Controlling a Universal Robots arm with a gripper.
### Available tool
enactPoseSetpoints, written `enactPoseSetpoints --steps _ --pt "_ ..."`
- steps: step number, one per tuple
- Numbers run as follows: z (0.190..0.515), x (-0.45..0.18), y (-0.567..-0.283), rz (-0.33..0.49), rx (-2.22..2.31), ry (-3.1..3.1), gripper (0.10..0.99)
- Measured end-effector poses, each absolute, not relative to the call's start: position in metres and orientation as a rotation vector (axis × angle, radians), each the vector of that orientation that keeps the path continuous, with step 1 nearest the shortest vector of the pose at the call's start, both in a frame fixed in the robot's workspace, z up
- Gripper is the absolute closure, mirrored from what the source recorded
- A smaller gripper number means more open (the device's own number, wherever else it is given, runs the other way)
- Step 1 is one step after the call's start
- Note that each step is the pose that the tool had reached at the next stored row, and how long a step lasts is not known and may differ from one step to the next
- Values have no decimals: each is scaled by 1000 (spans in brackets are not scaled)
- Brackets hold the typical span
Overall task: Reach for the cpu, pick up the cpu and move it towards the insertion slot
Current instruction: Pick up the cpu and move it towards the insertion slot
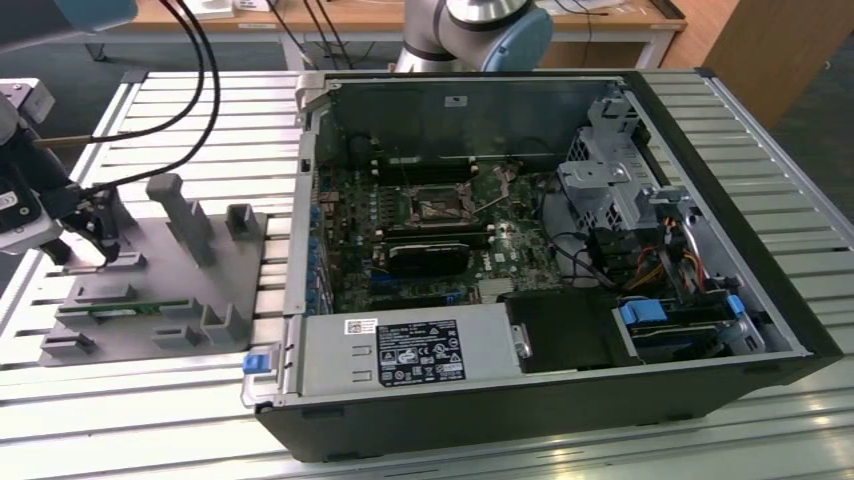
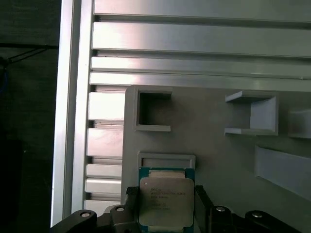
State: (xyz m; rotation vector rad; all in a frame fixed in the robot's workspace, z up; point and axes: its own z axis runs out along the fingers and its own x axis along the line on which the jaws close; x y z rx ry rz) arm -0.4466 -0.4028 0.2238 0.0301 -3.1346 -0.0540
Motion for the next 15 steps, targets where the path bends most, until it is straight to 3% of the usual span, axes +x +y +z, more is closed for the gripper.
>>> enactPoseSetpoints --steps 15 --pt "238 -447 -402 -54 30 -3135 545"
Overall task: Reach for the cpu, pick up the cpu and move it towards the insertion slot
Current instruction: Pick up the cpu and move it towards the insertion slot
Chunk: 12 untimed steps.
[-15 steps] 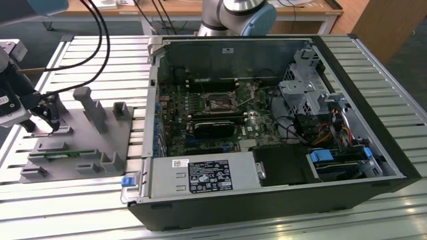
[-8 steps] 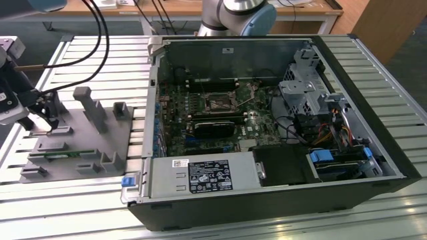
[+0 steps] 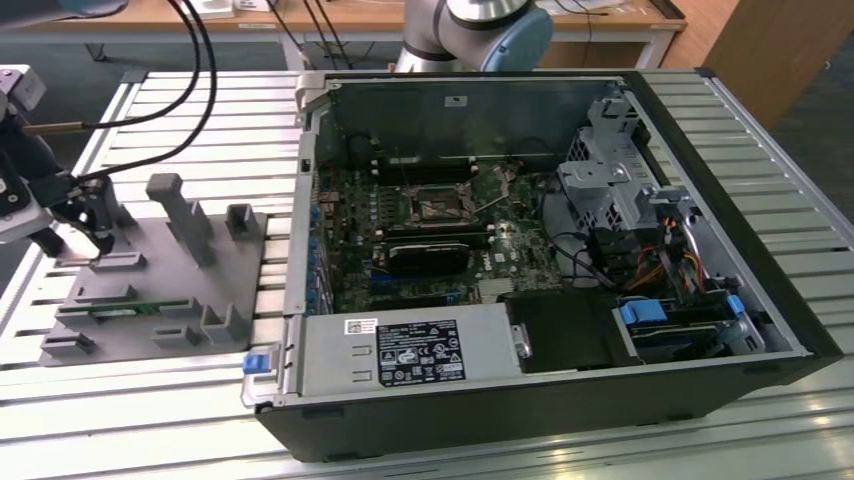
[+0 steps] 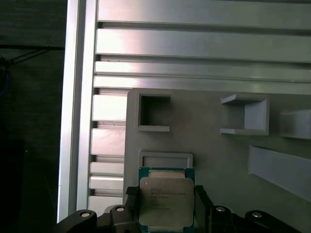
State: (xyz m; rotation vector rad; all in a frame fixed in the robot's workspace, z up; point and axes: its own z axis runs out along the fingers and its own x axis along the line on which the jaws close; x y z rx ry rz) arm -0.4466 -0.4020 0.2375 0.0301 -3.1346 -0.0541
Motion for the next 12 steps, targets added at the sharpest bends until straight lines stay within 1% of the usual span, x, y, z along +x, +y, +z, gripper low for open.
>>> enactPoseSetpoints --steps 12 --pt "248 -447 -401 -54 30 -3135 545"
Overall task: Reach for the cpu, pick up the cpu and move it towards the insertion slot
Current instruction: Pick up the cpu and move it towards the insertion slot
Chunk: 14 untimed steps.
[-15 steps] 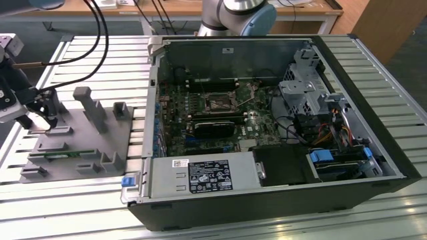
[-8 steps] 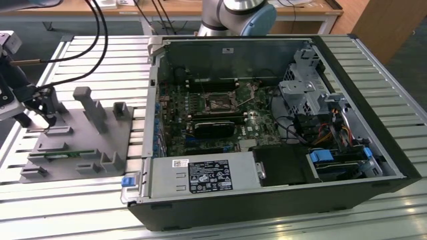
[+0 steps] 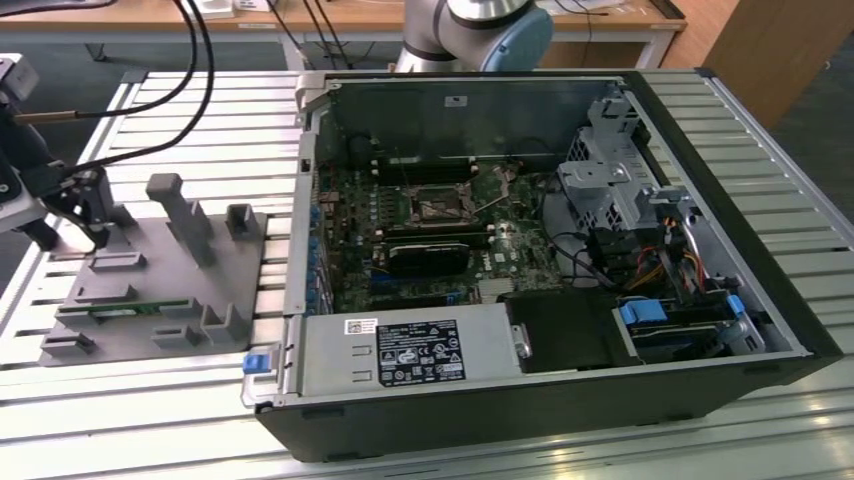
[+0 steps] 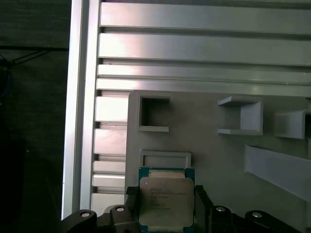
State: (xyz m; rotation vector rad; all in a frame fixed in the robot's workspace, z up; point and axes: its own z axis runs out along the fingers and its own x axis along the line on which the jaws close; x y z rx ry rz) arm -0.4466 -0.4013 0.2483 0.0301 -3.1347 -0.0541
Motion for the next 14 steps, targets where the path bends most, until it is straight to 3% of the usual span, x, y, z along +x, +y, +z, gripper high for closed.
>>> enactPoseSetpoints --steps 14 --pt "265 -447 -400 -54 30 -3135 545"
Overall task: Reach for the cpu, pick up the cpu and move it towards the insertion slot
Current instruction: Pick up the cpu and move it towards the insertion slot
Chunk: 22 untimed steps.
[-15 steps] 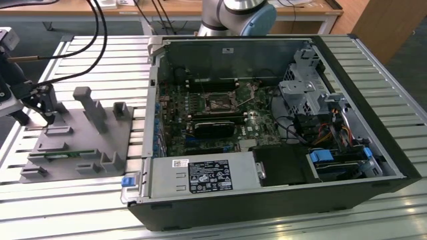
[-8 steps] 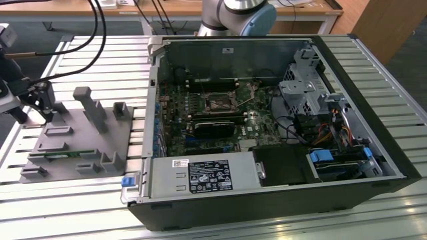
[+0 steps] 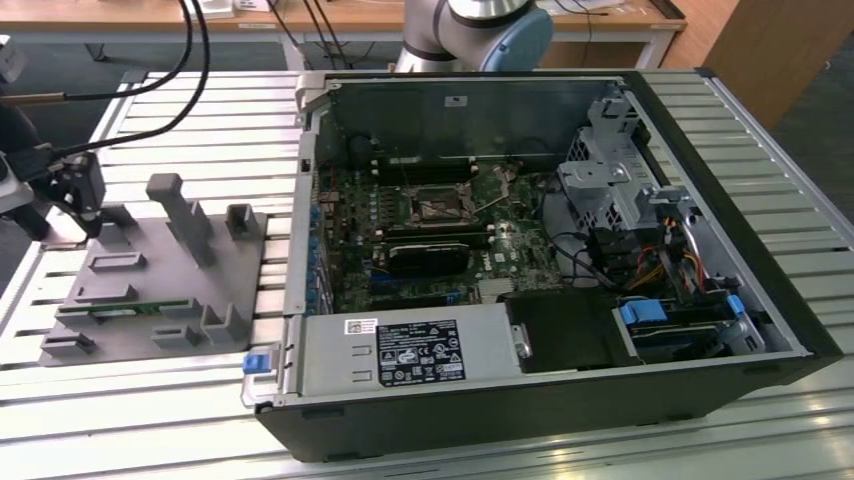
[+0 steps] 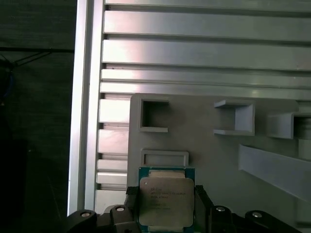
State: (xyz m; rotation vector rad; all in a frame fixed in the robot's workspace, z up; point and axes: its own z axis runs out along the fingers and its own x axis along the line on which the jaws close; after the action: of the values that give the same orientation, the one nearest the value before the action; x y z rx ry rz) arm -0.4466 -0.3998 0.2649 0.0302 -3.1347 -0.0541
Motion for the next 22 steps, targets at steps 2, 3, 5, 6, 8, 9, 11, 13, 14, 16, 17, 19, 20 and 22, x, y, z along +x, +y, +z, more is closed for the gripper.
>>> enactPoseSetpoints --steps 2,3,5,6,8,9,11,13,14,16,17,19,20,22 --pt "268 -447 -400 -54 30 -3135 545" --pt "269 -447 -399 -54 30 -3135 545" --pt "273 -447 -399 -54 30 -3135 545" --pt "275 -447 -399 -54 30 -3135 545" --pt "279 -447 -398 -54 30 -3135 545" --pt "281 -447 -398 -54 30 -3135 545" --pt "285 -447 -398 -54 30 -3135 545" --pt "291 -447 -397 -53 30 -3135 545" --pt "295 -447 -397 -53 30 -3135 545" --pt "303 -447 -396 -52 30 -3135 545" --pt "308 -447 -396 -52 30 -3135 545" --pt "317 -447 -396 -51 30 -3135 545" --pt "321 -447 -395 -51 30 -3135 545" --pt "330 -447 -395 -51 30 -3135 545"
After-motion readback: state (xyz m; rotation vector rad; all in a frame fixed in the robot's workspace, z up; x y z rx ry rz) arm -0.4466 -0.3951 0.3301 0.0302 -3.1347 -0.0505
